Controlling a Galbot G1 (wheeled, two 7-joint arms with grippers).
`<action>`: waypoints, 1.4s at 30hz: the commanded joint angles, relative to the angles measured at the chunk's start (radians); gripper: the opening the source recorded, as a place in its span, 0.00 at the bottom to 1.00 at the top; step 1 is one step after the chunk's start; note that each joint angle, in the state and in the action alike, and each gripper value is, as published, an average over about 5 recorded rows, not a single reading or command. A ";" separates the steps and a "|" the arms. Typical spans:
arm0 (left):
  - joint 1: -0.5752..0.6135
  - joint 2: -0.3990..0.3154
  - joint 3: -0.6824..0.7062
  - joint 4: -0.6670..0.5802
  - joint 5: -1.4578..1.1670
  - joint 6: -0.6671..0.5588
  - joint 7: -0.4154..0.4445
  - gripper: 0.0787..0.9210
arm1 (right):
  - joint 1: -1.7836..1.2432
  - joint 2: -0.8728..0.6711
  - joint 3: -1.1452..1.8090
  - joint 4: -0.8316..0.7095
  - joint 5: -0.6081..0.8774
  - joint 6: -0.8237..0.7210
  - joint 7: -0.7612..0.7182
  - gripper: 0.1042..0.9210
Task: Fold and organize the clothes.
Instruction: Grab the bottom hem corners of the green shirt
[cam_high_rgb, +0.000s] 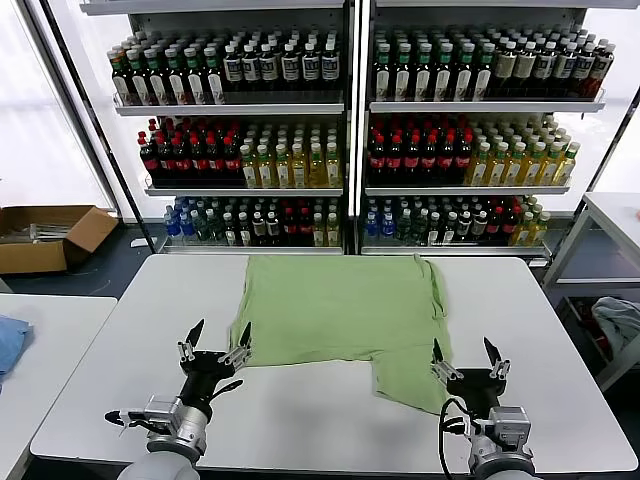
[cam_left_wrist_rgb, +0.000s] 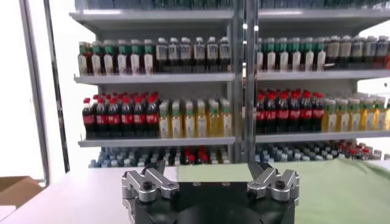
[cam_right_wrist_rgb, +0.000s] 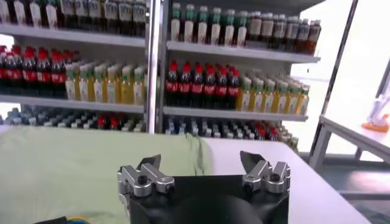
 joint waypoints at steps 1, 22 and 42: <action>-0.061 0.073 0.006 0.081 -0.035 0.114 0.004 0.88 | -0.013 0.014 -0.009 -0.022 0.036 -0.024 0.037 0.88; -0.099 0.116 0.019 0.200 -0.122 0.179 0.005 0.88 | 0.041 0.092 -0.048 -0.109 -0.001 -0.064 0.065 0.88; -0.129 0.115 0.033 0.248 -0.127 0.162 0.002 0.88 | 0.050 0.125 -0.076 -0.164 -0.009 -0.068 0.068 0.88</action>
